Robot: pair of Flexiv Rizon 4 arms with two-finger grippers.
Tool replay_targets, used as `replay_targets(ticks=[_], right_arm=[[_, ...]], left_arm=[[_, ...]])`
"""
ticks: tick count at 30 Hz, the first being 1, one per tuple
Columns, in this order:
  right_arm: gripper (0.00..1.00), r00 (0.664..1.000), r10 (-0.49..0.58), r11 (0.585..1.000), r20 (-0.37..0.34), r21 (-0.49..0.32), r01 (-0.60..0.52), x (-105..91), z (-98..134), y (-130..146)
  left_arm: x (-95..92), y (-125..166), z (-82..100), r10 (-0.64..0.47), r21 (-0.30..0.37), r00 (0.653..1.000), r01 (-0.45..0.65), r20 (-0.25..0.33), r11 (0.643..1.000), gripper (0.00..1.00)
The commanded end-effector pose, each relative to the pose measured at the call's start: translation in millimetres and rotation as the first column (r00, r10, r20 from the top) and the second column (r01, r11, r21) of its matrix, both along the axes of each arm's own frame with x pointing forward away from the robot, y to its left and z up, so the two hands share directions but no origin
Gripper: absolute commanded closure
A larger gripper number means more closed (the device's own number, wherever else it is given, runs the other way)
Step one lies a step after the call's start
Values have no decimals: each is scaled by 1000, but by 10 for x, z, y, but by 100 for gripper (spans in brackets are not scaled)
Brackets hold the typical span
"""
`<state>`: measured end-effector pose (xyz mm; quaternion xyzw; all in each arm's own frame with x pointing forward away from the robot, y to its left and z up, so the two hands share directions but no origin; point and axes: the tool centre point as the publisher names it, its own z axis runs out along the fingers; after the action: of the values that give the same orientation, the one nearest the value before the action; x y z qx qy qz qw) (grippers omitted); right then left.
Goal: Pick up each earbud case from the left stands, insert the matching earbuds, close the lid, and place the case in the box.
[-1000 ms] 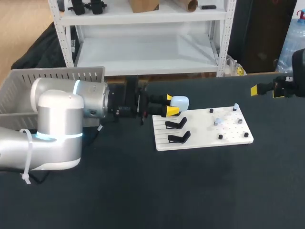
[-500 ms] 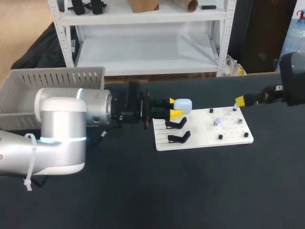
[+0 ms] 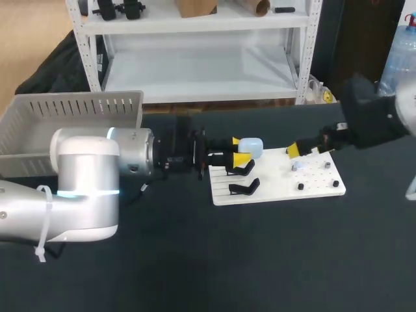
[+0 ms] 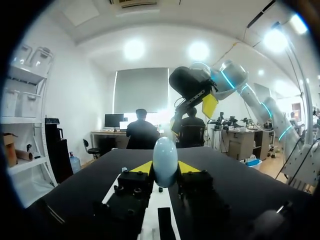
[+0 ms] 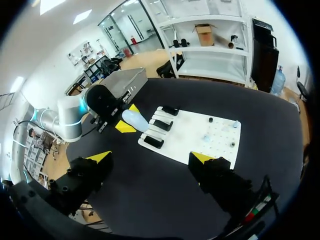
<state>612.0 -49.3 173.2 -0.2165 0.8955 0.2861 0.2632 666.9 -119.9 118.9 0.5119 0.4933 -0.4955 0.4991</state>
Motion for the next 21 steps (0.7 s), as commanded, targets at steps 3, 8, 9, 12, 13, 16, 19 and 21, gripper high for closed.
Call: replay_targets(ticks=[3, 8, 9, 12, 13, 16, 19, 21], right_arm=[[0, 1000, 1, 1000, -14, -10, -1, 27, -29, 145], [0, 1000, 1, 999, -21, -34, -2, -26, -76, 216], [0, 1000, 1, 999, -20, -37, -2, -34, -85, 227], [0, 1000, 2, 999, -19, -43, -3, -58, -109, 264], [0, 1000, 2, 999, -17, -48, -3, -61, -120, 275], [0, 1000, 7, 998, -17, -59, -8, -60, -175, 317], [0, 1000, 11, 998, -20, -66, -12, -41, -224, 360], [0, 1000, 13, 998, -22, -67, -14, -24, -253, 395]], left_arm=[[11, -1, -40, -2, -10, 1000, 2, -1, 1000, 100], [20, -12, -57, -14, -9, 1000, 14, -18, 1000, 100], [21, -14, -59, -15, -8, 1000, 15, -20, 1000, 100], [23, -25, -67, -22, -1, 999, 22, -27, 1000, 100], [23, -26, -67, -23, -1, 999, 23, -28, 1000, 100], [22, -35, -67, -28, 7, 999, 28, -31, 1000, 100], [17, -36, -70, -30, 15, 999, 30, -29, 999, 100], [6, -32, -75, -31, 20, 999, 32, -26, 999, 100]])
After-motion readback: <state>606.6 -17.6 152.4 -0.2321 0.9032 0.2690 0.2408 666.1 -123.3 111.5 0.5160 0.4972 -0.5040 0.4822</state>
